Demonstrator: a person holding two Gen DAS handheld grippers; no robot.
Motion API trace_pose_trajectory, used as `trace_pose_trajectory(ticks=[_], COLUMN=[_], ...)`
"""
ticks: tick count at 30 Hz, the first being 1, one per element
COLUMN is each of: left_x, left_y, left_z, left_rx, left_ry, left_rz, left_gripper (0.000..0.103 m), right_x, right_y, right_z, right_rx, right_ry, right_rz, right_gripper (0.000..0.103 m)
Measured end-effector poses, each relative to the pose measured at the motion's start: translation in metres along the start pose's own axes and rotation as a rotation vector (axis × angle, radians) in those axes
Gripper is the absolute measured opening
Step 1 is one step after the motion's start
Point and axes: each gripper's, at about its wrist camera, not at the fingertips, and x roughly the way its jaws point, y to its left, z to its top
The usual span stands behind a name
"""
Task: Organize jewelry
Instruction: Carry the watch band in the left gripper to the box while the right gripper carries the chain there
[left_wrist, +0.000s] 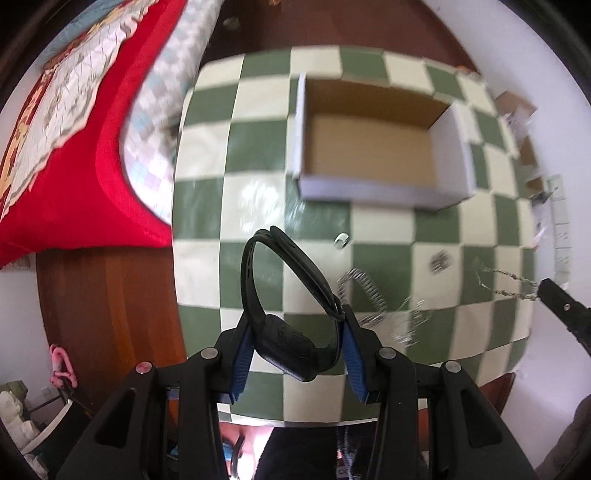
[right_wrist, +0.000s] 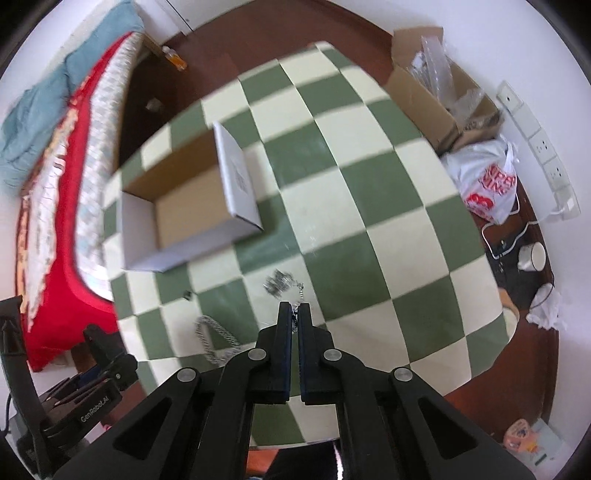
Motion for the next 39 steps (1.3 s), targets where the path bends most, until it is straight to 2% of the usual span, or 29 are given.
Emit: trace_pose_trajectory(ticks=[6, 12, 18, 23, 29, 36, 38, 39], left_x=[-0.036, -0.042, -0.018, 0.019, 0.055, 0.06, 0.054, 0.052], left_y=[-0.008, -0.011, -0.015, -0.017, -0.015, -0.018, -0.018, -0.019], left_z=[0.03, 0.07, 0.106, 0.13, 0.148, 0.159, 0.16, 0.16], left_rx=[0.019, 0.059, 0.072, 0.068, 0.02, -0.021, -0.028, -0.028], left_ry=[-0.075, -0.133, -0.14, -0.081, 0.009, 0.042, 0.027, 0.019], left_rz=[-0.029, 0.001, 0.019, 0.007, -0.066, -0.149, -0.158, -0.157], left_gripper=[0.04, 0.04, 0.04, 0.04, 0.04, 0.044, 0.048, 0.064], right_x=[-0.047, -0.067, -0.026, 0.023, 0.072, 0.099, 0.099, 0.099], right_y=[0.021, 0.047, 0.069, 0.077, 0.067, 0.072, 0.074, 0.076], right_z=[0.032, 0.067, 0.103, 0.124, 0.144, 0.158, 0.158, 0.158], right_rx=[-0.046, -0.087, -0.13, -0.148, -0.093, -0.075, -0.083, -0.088], right_ry=[-0.06, -0.108, -0.085, -0.01, 0.071, 0.154, 0.163, 0.169], right_rz=[0.077, 0.143, 0.17, 0.168, 0.185, 0.228, 0.224, 0.217], right_gripper=[0.002, 0.002, 0.002, 0.002, 0.003, 0.003, 0.004, 0.004])
